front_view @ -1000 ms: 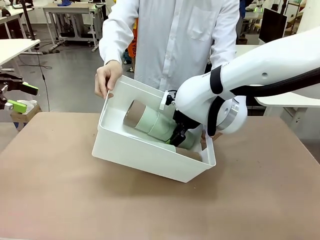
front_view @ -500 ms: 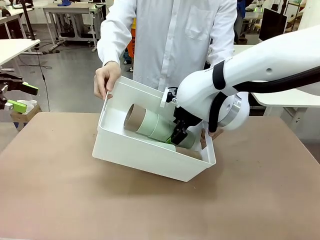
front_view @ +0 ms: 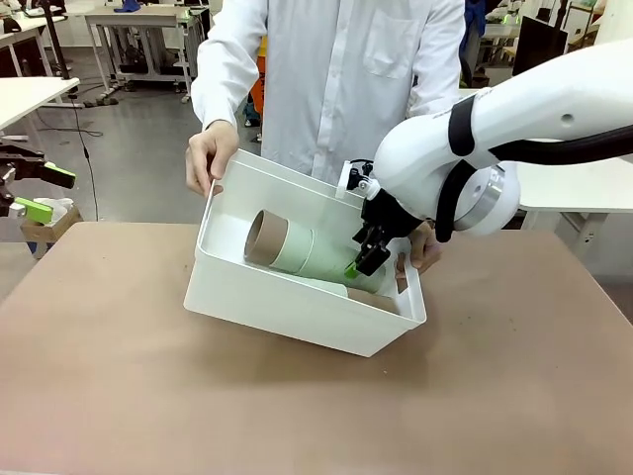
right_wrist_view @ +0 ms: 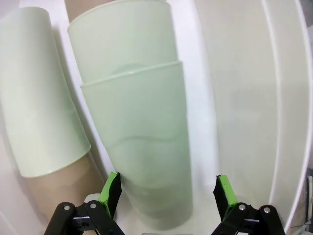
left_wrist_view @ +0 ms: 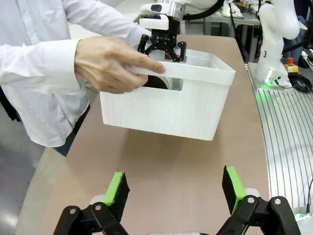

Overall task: Stack the cups and store them in the basket.
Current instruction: Place the stack of Reusable plastic cups into the Pantry Basket.

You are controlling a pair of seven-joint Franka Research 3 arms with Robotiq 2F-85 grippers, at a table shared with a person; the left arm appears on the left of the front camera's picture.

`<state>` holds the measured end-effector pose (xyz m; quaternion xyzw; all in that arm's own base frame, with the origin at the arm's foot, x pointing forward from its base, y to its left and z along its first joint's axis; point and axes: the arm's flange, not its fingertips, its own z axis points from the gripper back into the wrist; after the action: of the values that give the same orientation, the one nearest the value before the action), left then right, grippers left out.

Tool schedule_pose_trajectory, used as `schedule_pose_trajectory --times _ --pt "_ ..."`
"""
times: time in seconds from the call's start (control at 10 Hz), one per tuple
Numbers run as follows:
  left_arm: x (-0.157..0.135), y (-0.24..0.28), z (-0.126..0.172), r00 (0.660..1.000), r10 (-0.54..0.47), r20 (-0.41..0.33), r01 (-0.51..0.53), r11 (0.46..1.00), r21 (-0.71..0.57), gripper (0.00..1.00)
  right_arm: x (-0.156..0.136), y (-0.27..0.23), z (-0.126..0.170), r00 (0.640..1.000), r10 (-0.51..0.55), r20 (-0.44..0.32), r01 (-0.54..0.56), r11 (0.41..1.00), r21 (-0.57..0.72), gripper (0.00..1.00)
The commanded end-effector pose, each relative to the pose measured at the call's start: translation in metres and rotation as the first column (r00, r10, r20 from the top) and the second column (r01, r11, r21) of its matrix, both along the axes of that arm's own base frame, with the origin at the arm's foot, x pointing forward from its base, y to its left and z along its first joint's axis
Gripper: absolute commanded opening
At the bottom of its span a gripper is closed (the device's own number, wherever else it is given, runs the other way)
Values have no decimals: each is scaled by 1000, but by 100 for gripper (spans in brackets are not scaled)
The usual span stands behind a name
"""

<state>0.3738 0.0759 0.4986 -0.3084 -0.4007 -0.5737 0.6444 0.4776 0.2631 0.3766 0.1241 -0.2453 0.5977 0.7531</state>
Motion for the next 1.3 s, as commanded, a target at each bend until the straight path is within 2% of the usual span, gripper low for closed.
schedule_pose_trajectory --times 0.0,0.3,0.5,0.7,0.9,1.1,1.2 --pt "0 0 4 1000 2 -10 -2 1000 6 100 -6 -18 23 1000 7 21 -6 1000 -13 100" --pt "0 0 4 1000 2 -10 -2 1000 6 100 -22 -44 83 1000 -19 10 18 1000 13 100" --pt "0 0 4 1000 2 -10 -2 1000 6 100 -46 -77 121 1000 -18 5 18 993 114 100" --pt "0 0 4 1000 2 -10 -2 1000 6 100 -72 -141 145 999 -28 25 21 969 247 100" --pt "0 0 4 1000 2 -10 -2 1000 6 100 -92 -214 143 998 -30 46 11 931 364 100" --pt "0 0 4 1000 2 -10 -2 1000 6 100 -103 -259 124 998 -30 63 1 904 428 100" --pt "0 0 4 1000 2 -10 -2 1000 6 100 -108 -278 116 995 -16 97 -32 882 470 100"
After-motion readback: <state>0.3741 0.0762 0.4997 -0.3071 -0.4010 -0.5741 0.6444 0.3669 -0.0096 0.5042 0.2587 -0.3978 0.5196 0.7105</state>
